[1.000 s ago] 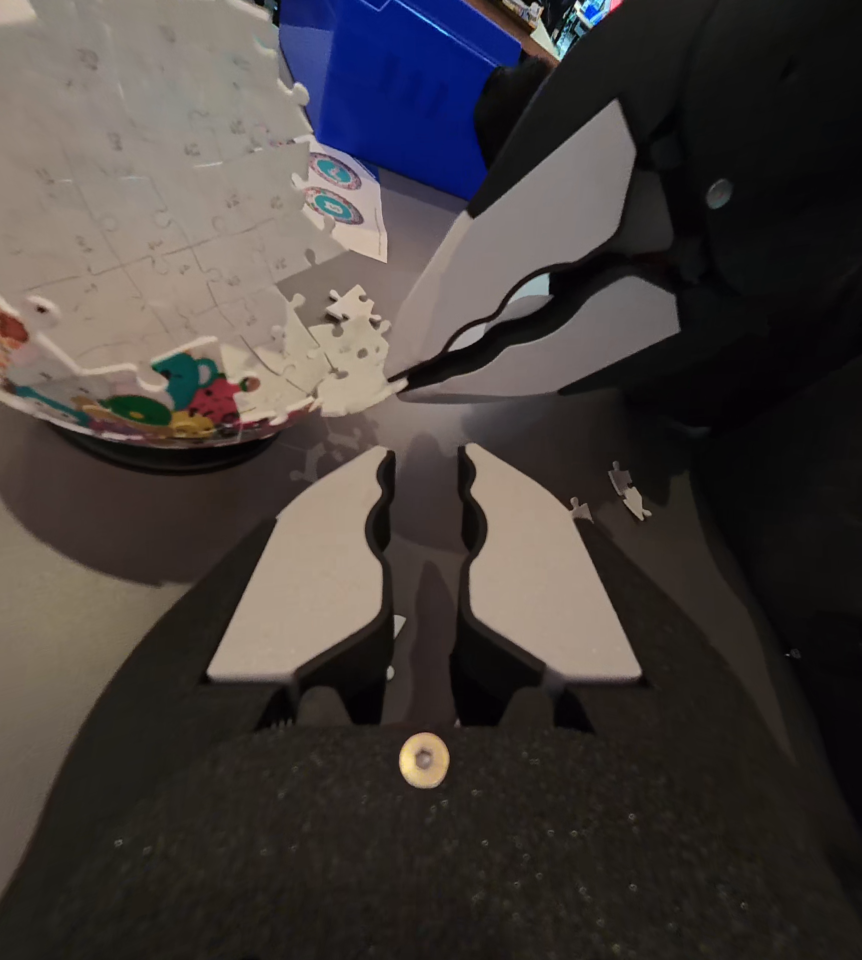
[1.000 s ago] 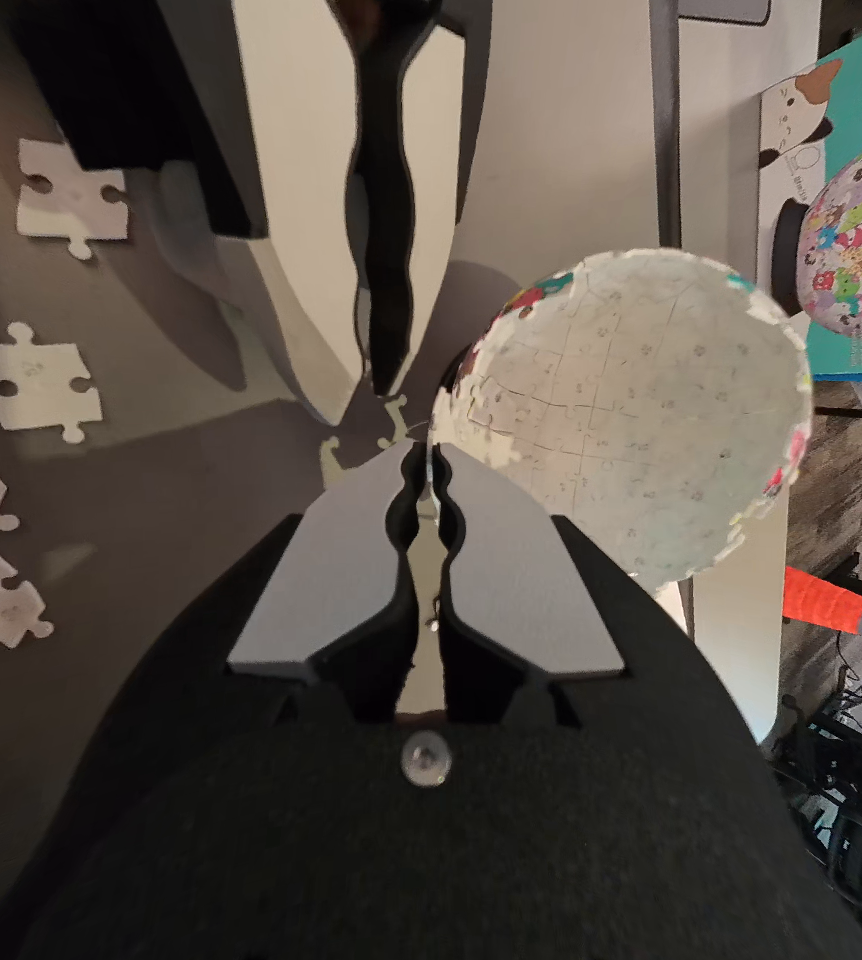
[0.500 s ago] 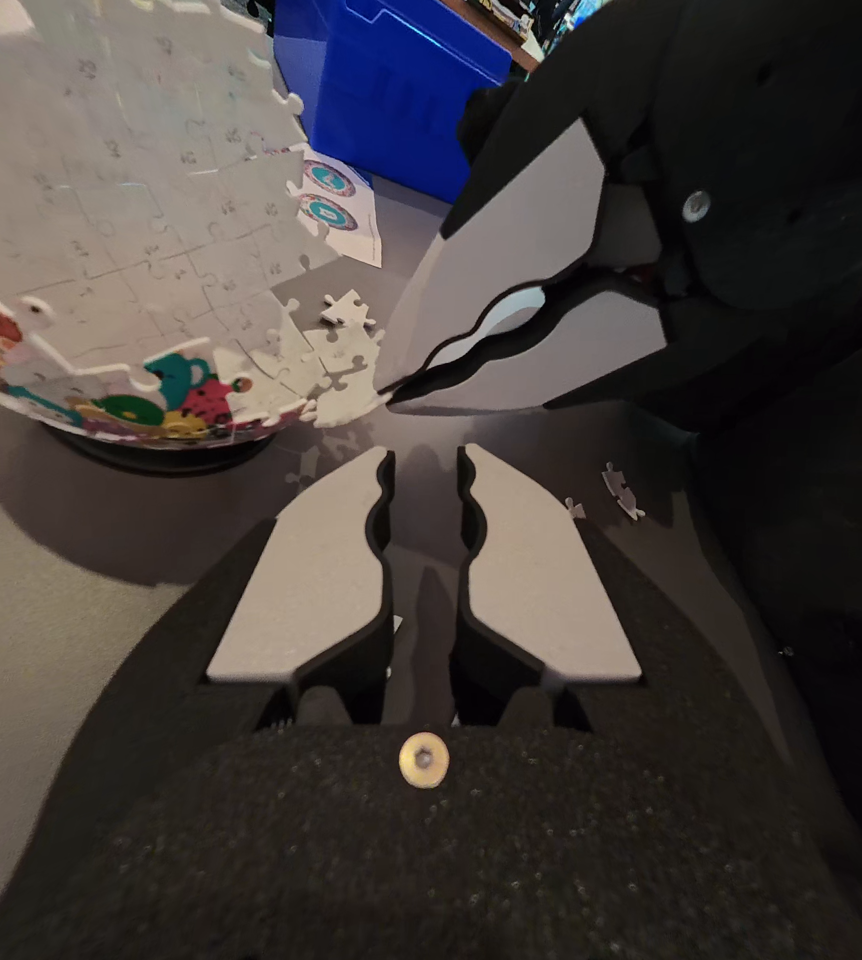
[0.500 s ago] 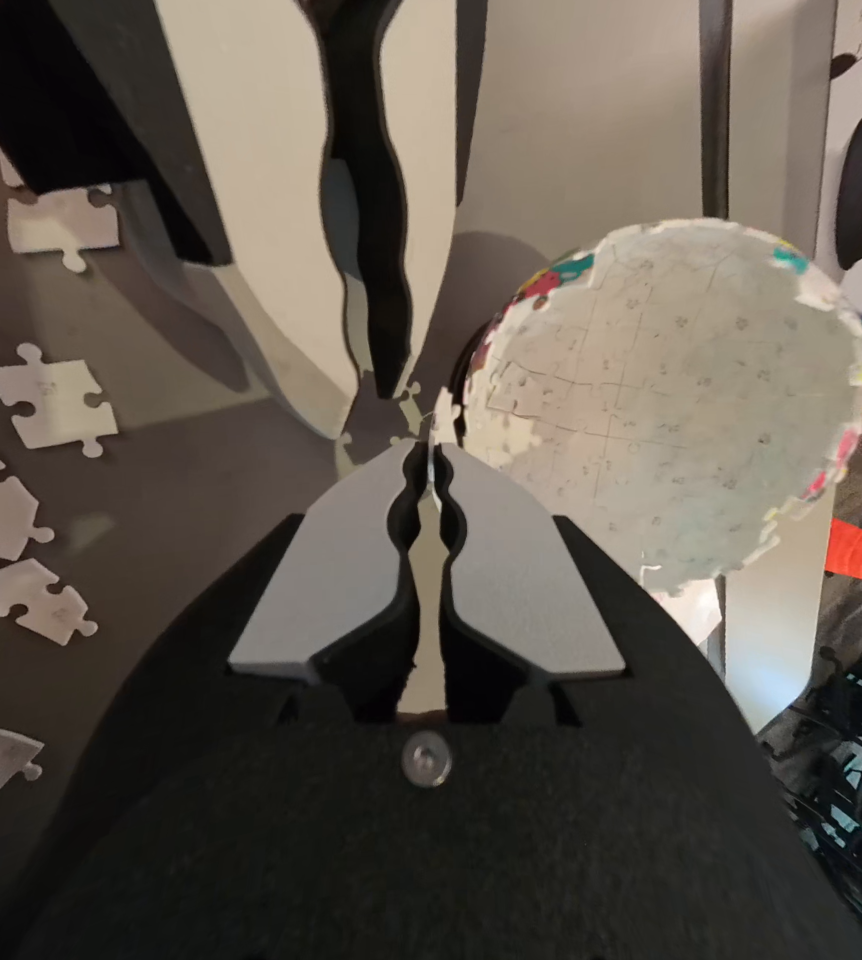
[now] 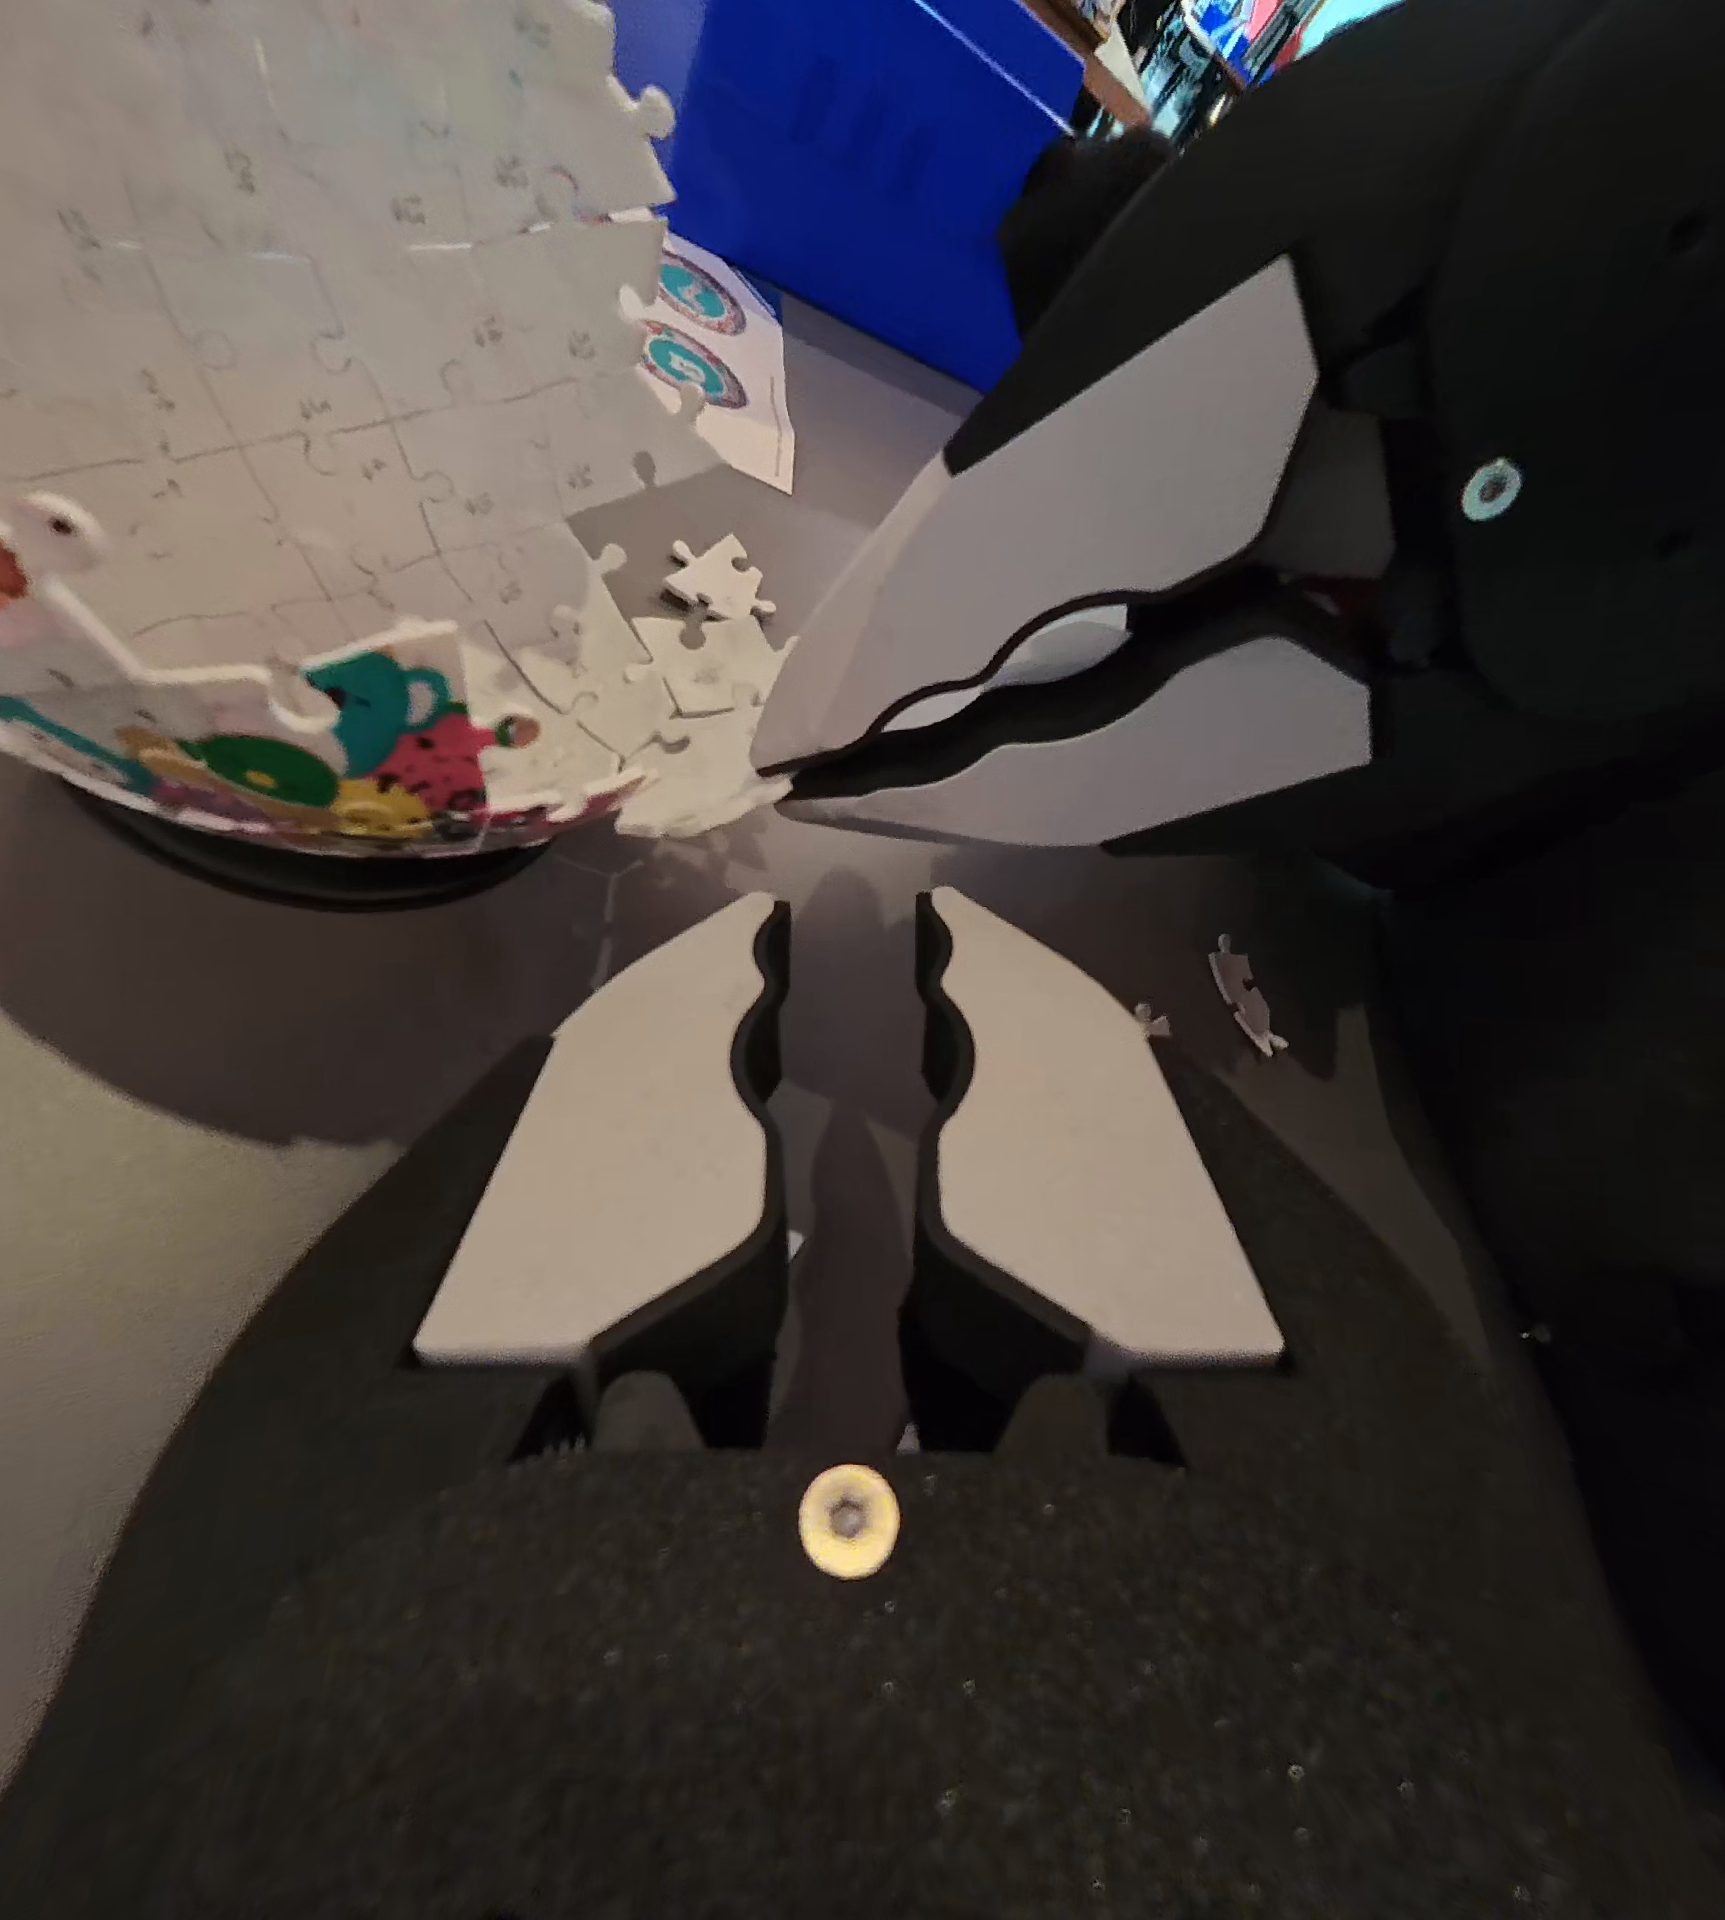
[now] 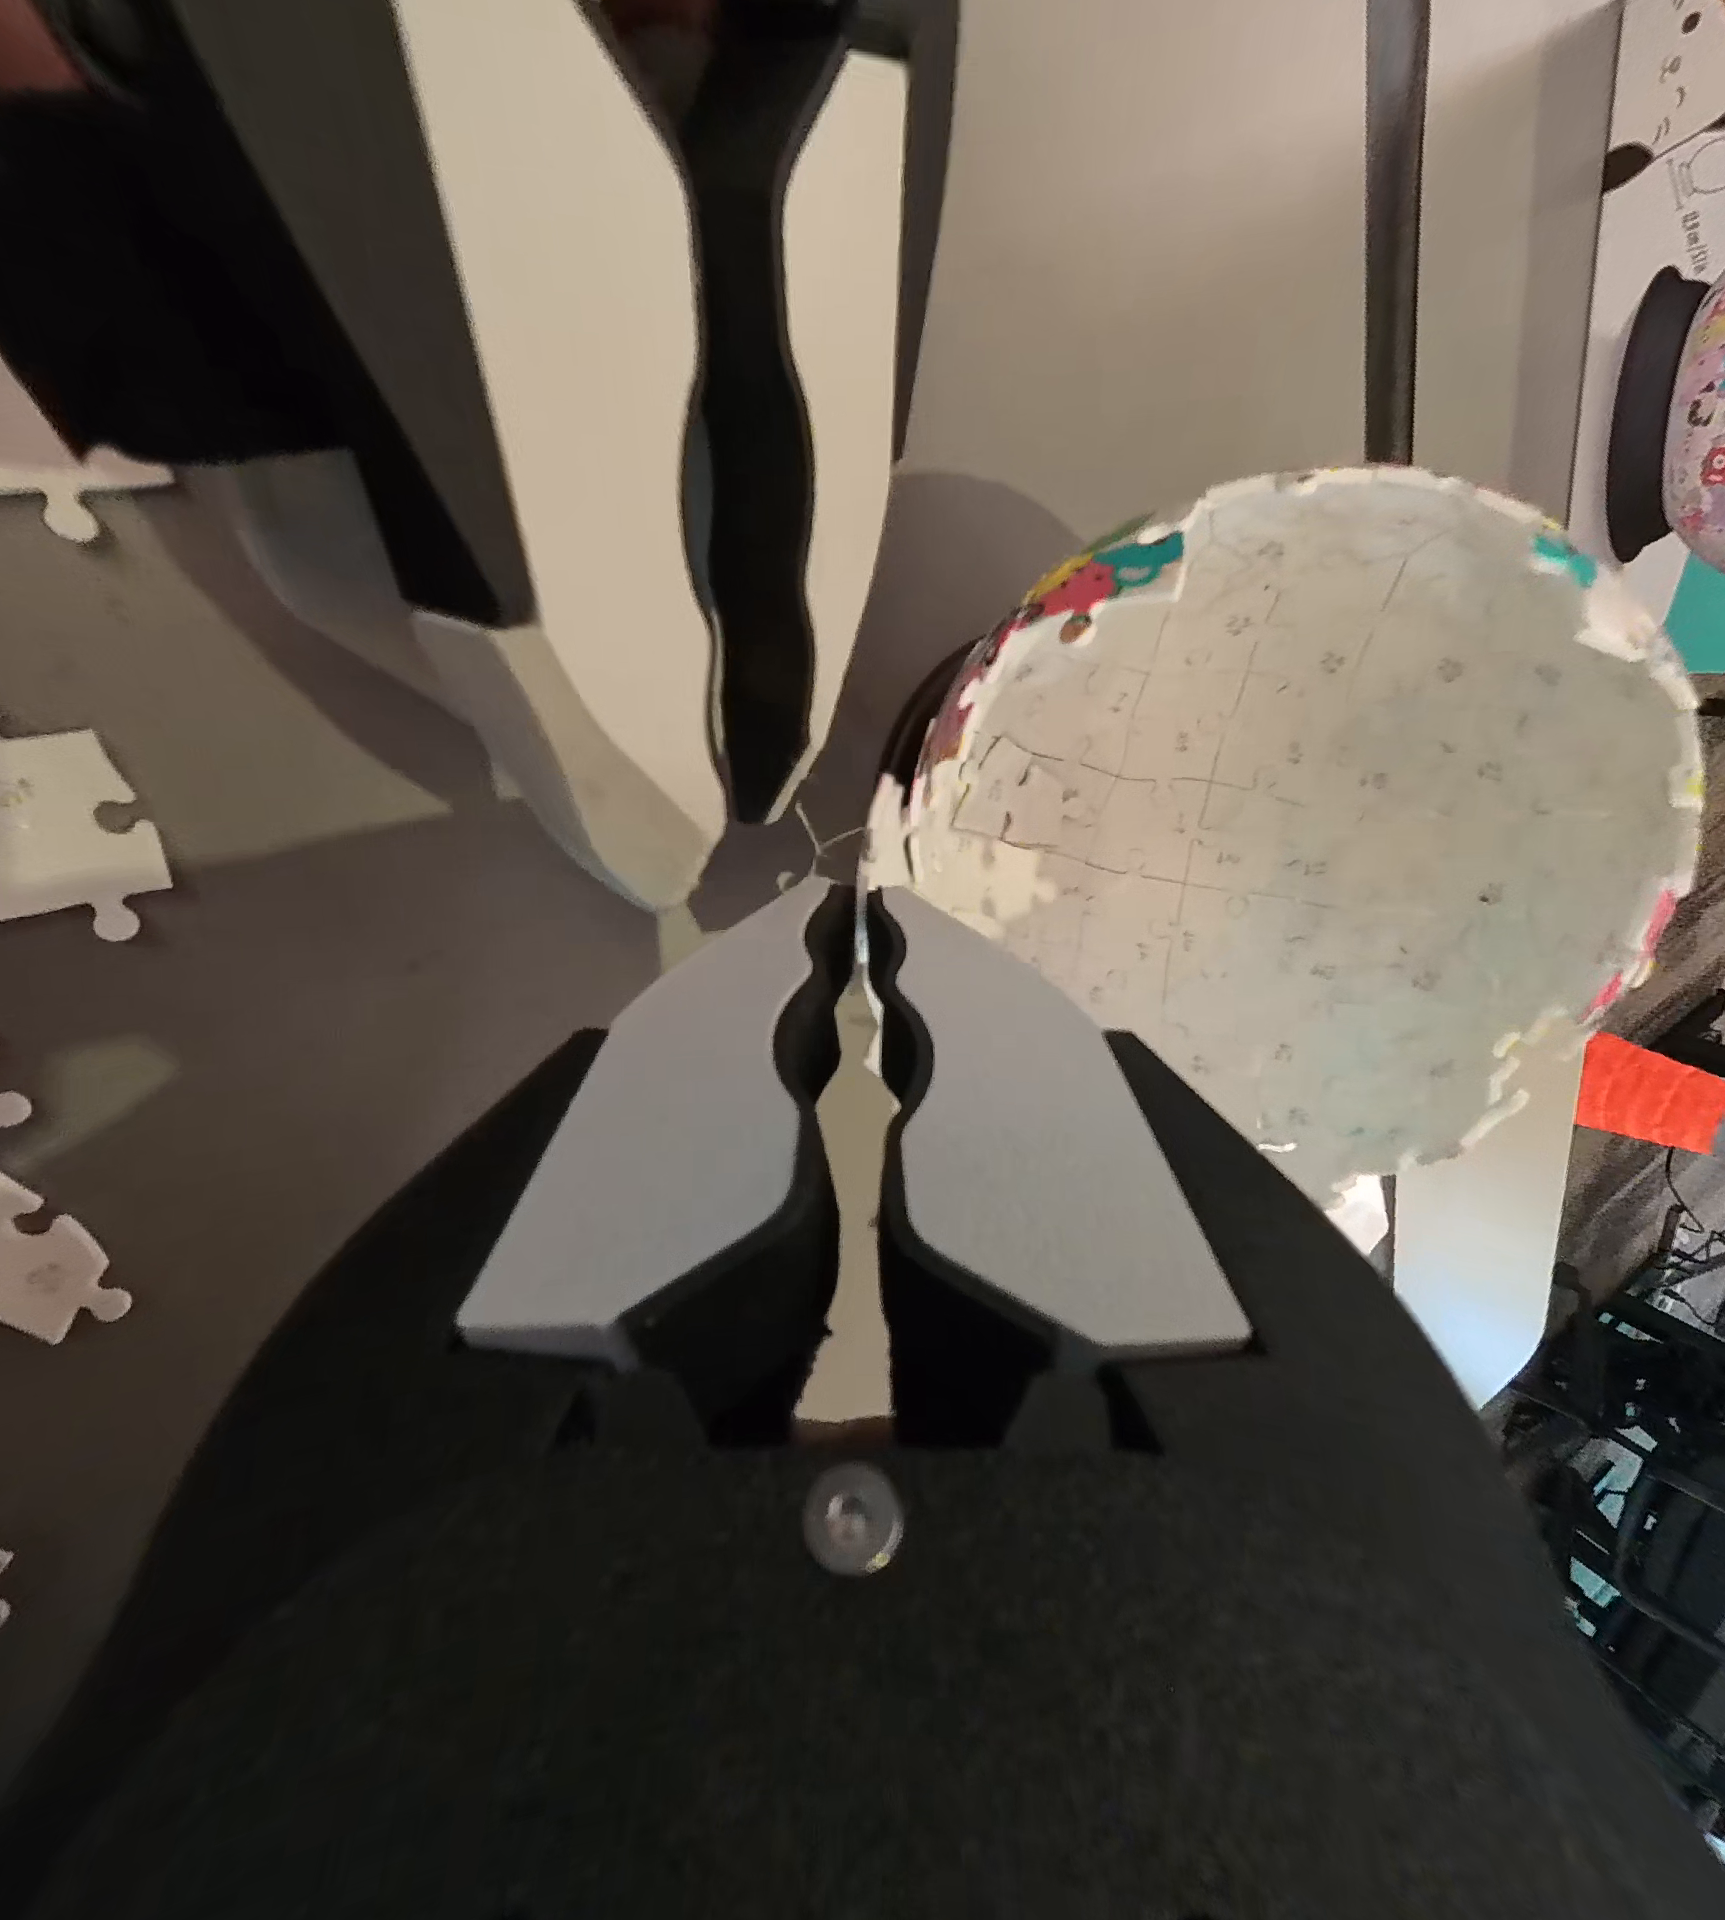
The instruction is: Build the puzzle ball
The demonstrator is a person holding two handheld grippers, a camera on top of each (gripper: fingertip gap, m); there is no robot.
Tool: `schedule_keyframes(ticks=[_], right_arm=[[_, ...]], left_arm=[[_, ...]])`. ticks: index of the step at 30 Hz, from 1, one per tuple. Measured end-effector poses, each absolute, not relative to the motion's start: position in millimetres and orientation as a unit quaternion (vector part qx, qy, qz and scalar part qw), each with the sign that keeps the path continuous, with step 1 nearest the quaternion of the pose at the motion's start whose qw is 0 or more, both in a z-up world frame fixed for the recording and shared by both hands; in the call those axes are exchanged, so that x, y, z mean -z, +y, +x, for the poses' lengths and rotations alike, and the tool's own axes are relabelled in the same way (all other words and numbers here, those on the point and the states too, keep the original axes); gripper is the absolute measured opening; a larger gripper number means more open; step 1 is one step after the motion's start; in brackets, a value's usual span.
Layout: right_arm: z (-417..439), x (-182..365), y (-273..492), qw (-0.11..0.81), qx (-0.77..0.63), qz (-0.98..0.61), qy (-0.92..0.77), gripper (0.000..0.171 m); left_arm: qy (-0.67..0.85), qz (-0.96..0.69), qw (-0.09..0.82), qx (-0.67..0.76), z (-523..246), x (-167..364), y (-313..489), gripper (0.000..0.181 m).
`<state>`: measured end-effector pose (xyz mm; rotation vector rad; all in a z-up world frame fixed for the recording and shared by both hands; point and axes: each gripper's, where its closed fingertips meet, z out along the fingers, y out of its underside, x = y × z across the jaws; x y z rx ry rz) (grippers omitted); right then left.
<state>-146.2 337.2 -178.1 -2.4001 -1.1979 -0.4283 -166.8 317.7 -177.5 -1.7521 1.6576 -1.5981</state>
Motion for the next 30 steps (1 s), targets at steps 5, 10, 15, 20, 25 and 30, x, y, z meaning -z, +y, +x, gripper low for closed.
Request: schedule_keyframes(ticks=[5,10,15,20,25,30], right_arm=[[-146.4,177.1,336.9,0.213,0.155,-0.863,-0.432,0.002],[-146.1,177.4,336.9,0.215,0.157,-0.861,-0.434,0.002],[-146.1,177.1,337.4,0.218,0.154,-0.859,-0.436,0.002],[-145.6,176.7,338.7,0.226,0.156,-0.854,-0.443,0.002],[-141.1,177.2,339.0,0.226,0.160,-0.850,-0.448,0.003],[-141.1,178.1,339.1,0.226,0.162,-0.845,-0.457,0.002]], left_arm=[[0.544,-0.621,0.128,0.549,-162.4,178.2,324.1,0.022],[0.570,-0.624,0.109,0.524,-158.2,188.0,315.6,0.023],[0.584,-0.626,0.110,0.505,-149.2,192.8,311.9,0.025],[0.583,-0.630,0.106,0.503,-147.1,194.3,312.4,0.025],[0.580,-0.630,0.104,0.506,-144.9,193.8,313.2,0.025],[0.584,-0.631,0.098,0.502,-144.0,195.5,311.9,0.025]])
